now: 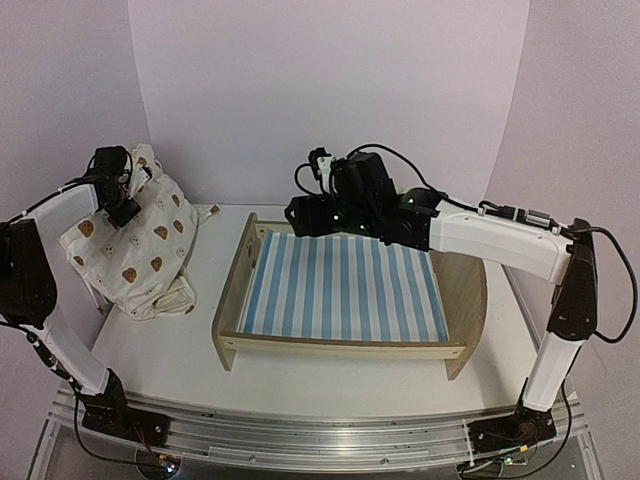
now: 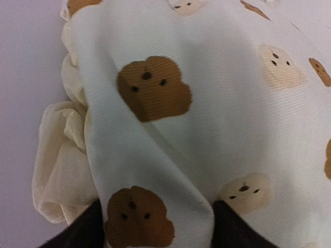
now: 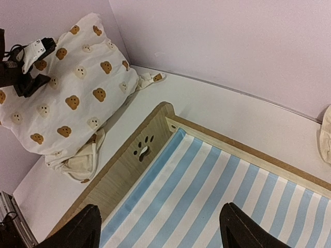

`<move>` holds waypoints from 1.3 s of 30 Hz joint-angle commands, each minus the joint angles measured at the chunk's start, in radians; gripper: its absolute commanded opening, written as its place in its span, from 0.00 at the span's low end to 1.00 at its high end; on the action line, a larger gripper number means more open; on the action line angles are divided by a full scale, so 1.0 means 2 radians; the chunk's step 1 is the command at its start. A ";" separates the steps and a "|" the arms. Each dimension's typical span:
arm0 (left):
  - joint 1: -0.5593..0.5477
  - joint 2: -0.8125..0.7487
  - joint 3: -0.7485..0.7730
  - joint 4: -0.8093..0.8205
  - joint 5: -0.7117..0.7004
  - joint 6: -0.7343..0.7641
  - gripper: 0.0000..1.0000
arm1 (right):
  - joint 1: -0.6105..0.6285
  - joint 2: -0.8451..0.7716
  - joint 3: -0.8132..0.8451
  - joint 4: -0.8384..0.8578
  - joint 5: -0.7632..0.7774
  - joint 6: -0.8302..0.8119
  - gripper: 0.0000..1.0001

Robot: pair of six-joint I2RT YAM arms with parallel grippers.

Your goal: Set up the pet bed

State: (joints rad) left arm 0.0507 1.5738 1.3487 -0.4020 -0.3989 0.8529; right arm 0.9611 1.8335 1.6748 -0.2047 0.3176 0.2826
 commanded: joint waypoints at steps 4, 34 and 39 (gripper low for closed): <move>0.011 0.001 0.007 0.036 0.088 0.037 0.01 | 0.003 -0.027 -0.026 0.004 0.028 -0.020 0.81; -0.330 0.000 0.439 -0.158 0.405 0.068 0.00 | -0.019 -0.339 -0.050 -0.076 0.038 -0.167 0.97; -0.337 0.003 0.414 -0.155 0.420 0.064 0.00 | -0.019 -0.367 -0.039 -0.129 0.025 -0.159 0.95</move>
State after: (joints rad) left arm -0.6189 1.6015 2.1814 -0.7518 0.4251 0.9697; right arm 0.9215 1.1025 1.5774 -0.3410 0.3978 -0.0288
